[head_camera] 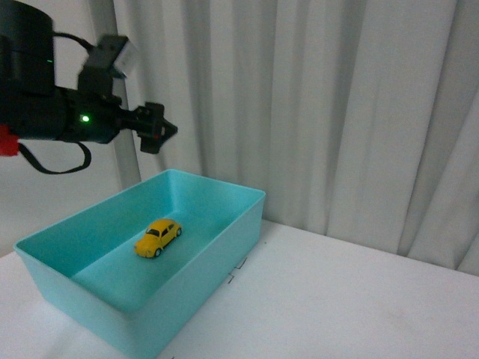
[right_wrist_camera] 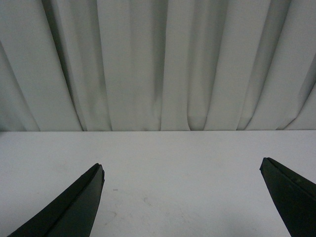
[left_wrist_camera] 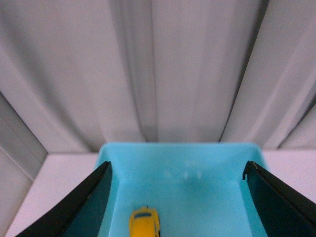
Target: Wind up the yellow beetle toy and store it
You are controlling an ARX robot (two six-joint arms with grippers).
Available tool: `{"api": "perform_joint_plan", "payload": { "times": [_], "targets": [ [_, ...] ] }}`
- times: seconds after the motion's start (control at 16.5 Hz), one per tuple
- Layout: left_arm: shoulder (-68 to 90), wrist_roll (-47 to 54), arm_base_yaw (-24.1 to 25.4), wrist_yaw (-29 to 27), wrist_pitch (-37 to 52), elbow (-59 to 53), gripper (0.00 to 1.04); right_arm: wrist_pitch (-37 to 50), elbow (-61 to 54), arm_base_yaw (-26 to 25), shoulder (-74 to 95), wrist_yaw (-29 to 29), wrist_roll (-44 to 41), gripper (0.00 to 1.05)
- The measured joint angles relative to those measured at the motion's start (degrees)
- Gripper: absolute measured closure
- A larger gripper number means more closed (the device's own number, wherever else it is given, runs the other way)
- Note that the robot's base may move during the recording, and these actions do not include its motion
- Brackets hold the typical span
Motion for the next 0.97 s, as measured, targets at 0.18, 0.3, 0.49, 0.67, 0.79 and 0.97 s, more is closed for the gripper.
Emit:
{"api": "perform_joint_plan", "payload": {
  "times": [0.18, 0.3, 0.49, 0.67, 0.79, 0.97],
  "targets": [
    [-13.4, -7.2, -5.6, -3.9, 22.8, -20.3, 0.53, 0.0, 0.0, 0.0, 0.0, 0.0, 0.0, 0.06],
    [-18.4, -7.9, -8.4, -7.1, 23.4, -28.7, 0.79, 0.0, 0.0, 0.0, 0.0, 0.0, 0.0, 0.06],
    [-26.5, -8.8, -11.6, -10.4, 22.9, -35.3, 1.03, 0.0, 0.0, 0.0, 0.0, 0.0, 0.0, 0.06],
    [-34.2, -8.8, -14.1, -13.4, 19.6, -40.6, 1.03, 0.0, 0.0, 0.0, 0.0, 0.0, 0.0, 0.06],
    [-39.3, -8.8, -15.5, -14.3, 17.2, -42.8, 1.03, 0.0, 0.0, 0.0, 0.0, 0.0, 0.0, 0.06],
    [-43.2, -8.9, -20.5, -19.4, 16.0, -47.4, 1.03, 0.0, 0.0, 0.0, 0.0, 0.0, 0.0, 0.06]
  ]
}}
